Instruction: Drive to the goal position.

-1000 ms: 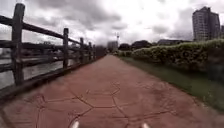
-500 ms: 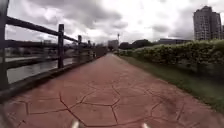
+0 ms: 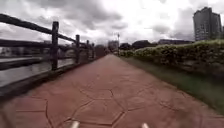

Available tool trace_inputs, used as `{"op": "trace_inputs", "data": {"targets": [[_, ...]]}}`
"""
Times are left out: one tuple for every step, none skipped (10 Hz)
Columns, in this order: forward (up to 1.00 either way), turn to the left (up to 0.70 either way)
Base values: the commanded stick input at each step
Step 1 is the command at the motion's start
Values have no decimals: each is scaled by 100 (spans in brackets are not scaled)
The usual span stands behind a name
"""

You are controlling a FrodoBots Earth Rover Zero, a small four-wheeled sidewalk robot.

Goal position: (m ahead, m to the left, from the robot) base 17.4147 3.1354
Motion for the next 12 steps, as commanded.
{"op": "trace_inputs", "data": {"targets": [[70,0],[70,0],[70,0],[70,0],[70,0],[70,0],[70,0],[70,0],[70,0],[70,0],[70,0],[70,0]]}}
